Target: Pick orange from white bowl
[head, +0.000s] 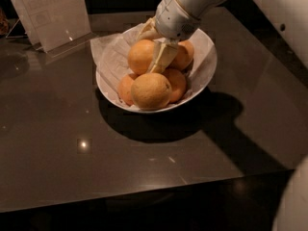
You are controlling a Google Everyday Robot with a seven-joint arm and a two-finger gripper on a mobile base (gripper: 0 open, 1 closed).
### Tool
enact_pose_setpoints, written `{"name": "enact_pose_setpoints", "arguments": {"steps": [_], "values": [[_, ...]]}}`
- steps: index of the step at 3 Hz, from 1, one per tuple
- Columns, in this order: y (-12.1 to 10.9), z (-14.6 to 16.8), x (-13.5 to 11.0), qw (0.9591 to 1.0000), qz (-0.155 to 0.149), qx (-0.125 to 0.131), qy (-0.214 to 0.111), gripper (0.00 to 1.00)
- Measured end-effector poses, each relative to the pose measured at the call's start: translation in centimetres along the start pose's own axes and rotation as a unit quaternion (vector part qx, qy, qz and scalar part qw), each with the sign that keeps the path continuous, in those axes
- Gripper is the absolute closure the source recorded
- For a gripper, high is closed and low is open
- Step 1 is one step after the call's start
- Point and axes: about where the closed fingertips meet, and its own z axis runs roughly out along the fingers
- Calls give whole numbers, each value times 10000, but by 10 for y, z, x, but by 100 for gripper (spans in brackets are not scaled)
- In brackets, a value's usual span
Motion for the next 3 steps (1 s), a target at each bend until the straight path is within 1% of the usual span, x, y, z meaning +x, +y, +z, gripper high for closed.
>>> {"name": "enact_pose_setpoints", "arguments": {"steps": [1,2,3], "values": [[6,-4,-5,9998,43,175,-43,100],[13,-9,-14,9985,87,531,-32,100],[10,-1,-12,9969,132,771,-6,100]]}}
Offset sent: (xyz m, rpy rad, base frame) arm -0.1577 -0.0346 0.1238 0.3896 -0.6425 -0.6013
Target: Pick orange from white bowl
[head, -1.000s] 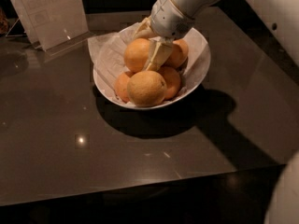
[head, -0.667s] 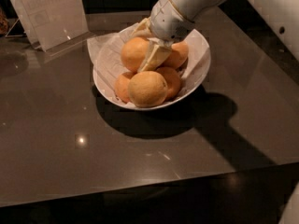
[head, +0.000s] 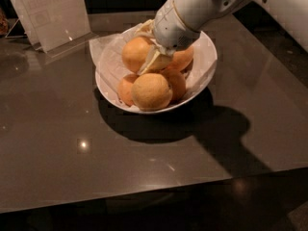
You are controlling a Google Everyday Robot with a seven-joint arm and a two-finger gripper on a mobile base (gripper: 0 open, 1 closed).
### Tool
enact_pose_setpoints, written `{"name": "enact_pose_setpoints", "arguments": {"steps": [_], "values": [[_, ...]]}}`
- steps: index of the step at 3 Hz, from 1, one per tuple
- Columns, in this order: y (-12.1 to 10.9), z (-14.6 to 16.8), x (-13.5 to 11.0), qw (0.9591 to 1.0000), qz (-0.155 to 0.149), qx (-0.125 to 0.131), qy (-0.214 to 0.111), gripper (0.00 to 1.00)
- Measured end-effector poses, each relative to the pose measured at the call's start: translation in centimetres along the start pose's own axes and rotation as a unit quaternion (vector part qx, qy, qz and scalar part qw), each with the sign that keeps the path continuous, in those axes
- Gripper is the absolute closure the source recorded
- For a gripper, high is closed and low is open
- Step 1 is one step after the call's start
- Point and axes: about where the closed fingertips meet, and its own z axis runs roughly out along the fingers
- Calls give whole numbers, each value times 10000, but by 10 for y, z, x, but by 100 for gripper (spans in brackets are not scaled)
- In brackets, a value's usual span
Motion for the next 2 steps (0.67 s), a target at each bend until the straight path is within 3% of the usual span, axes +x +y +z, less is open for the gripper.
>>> {"name": "enact_pose_setpoints", "arguments": {"steps": [2], "values": [[-2,-8,-9,9998,-177,-92,-10,100]]}}
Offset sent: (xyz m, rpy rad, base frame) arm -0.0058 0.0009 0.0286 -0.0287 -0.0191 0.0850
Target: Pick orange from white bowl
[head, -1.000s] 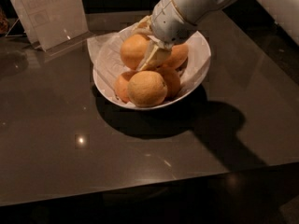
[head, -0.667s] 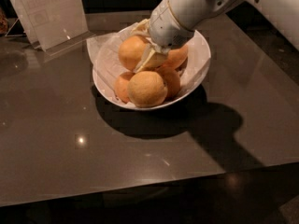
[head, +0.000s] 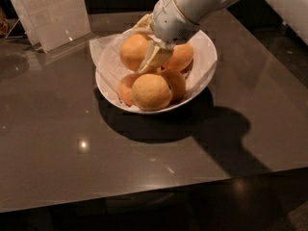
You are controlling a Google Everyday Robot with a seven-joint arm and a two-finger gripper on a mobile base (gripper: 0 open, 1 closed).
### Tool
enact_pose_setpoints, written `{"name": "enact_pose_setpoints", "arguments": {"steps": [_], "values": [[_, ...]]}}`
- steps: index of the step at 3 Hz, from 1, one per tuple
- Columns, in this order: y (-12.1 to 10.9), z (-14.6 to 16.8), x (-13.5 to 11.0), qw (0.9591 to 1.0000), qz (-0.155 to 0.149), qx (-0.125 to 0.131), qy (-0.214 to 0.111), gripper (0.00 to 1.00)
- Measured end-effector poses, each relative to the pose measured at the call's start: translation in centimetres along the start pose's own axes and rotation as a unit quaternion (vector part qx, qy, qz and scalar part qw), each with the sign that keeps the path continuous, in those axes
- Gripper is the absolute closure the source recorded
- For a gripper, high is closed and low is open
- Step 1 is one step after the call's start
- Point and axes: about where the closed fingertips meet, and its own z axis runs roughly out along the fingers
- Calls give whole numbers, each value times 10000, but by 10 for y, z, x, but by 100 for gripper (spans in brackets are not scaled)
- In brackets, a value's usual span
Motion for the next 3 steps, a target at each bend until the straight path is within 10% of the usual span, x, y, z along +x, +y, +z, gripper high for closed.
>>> {"name": "enact_pose_setpoints", "arguments": {"steps": [3], "values": [[17,-83,-24,9980,-481,174,-371,100]]}}
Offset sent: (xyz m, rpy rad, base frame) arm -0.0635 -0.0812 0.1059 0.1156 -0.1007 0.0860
